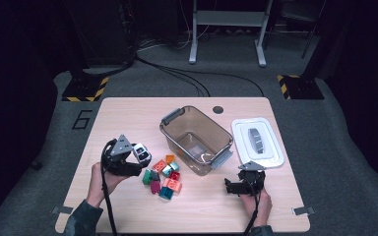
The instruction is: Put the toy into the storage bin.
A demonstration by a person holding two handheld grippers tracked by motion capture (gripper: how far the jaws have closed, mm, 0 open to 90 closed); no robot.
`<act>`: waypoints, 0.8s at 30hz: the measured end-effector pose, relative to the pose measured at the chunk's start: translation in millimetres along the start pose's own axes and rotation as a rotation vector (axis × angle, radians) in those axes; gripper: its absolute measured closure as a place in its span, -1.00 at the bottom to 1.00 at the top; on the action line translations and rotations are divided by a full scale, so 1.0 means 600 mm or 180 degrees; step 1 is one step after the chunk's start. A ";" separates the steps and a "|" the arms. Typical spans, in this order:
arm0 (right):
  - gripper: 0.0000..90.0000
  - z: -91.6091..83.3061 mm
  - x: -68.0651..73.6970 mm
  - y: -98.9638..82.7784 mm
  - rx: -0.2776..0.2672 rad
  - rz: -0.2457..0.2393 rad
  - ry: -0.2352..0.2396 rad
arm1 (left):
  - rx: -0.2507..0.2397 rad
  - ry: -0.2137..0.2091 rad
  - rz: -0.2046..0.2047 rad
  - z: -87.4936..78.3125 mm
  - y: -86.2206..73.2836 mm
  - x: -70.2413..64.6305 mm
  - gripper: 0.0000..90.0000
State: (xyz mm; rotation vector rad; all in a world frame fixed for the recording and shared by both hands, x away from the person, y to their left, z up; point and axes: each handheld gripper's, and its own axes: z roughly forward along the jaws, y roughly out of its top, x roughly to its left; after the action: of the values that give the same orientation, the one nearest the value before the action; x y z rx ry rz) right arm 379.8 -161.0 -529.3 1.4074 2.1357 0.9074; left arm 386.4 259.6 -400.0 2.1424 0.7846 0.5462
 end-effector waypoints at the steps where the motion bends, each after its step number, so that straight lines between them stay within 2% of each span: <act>1: -0.98 0.000 0.000 0.000 -0.0001 0.0000 0.0000 | -0.0010 -0.0010 -0.0006 0.000 0.005 0.001 -0.44; 3: -0.98 0.000 0.000 0.000 0.0000 0.0000 0.0000 | -0.0036 -0.0001 0.0043 0.000 0.017 0.006 -0.45; 10: -0.98 0.000 0.000 0.000 -0.0001 -0.0003 -0.0001 | -0.0042 -0.0044 0.0048 0.006 0.042 0.012 -0.45; 17: -0.98 0.000 0.000 0.000 -0.0003 -0.0011 -0.0001 | -0.0050 -0.0027 0.0165 0.011 0.076 0.016 -0.45; 24: -0.98 0.000 0.000 0.000 -0.0005 -0.0008 -0.0002 | -0.0034 -0.0074 0.0172 0.024 0.102 0.022 -0.45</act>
State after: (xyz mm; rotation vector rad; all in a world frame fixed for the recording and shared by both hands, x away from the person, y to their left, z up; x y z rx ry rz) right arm 380.0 -161.0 -529.4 1.4037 2.1354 0.9075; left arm 426.0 229.8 -359.1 2.1614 0.7113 0.5513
